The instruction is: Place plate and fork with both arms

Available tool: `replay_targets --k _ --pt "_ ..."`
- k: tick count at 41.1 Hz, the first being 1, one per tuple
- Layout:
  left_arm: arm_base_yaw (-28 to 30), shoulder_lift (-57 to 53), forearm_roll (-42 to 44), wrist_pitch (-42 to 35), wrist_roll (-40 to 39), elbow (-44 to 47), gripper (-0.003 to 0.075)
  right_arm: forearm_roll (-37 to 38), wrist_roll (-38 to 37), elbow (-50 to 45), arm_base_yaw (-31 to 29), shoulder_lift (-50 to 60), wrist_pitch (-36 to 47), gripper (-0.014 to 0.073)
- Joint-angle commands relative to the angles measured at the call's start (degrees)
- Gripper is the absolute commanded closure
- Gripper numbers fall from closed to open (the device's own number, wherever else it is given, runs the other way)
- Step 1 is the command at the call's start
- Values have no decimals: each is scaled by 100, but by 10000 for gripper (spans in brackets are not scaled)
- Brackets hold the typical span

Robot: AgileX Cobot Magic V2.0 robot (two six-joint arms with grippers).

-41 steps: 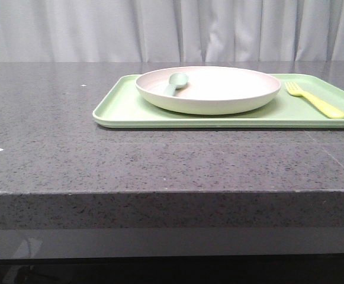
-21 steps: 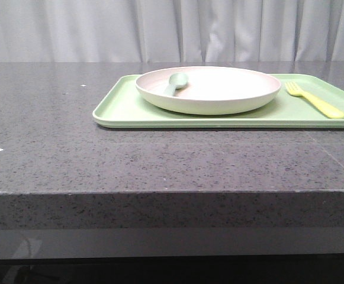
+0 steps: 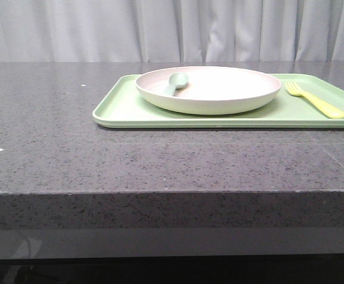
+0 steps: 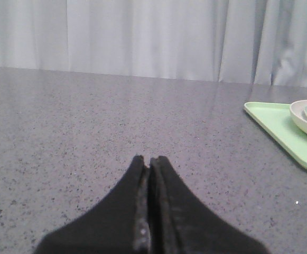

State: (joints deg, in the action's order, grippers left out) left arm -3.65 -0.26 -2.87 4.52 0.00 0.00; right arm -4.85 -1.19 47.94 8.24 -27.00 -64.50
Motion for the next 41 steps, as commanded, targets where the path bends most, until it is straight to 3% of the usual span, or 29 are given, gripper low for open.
replay_targets --k 1,41 --pt "21 -148 -32 -854 -76 67 741 -4 5 128 0 -30 336 712" --pt "-127 -148 -18 -751 -76 67 741 -4 5 128 0 -30 331 712"
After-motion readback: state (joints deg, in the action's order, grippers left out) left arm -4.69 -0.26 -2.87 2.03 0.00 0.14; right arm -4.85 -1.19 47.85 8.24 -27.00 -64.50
